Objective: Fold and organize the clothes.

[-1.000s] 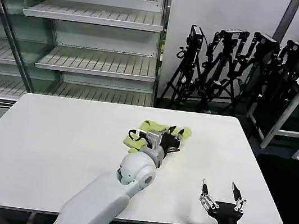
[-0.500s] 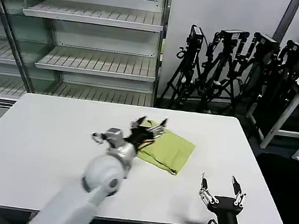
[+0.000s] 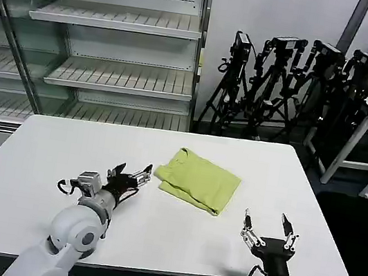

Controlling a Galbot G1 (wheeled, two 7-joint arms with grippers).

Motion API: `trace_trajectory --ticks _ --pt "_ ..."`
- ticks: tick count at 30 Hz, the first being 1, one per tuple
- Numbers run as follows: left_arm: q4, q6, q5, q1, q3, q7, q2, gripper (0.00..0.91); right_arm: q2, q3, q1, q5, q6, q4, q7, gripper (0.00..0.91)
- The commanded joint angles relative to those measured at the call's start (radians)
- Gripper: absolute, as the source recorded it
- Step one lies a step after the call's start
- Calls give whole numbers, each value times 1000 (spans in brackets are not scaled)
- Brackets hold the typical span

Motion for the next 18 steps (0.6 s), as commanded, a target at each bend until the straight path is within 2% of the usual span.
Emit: trace_trajectory --ticks 1,8,18 --pt "85 50 -284 -39 44 -65 -50 907 4 1 -9 0 -7 11 2 907" --pt "162 48 -275 -112 101 -91 -120 907 10 6 -22 -3 -5 17 3 907" --pt "237 47 -252 -176 128 -108 -169 907 12 18 -34 -1 -2 28 3 907"
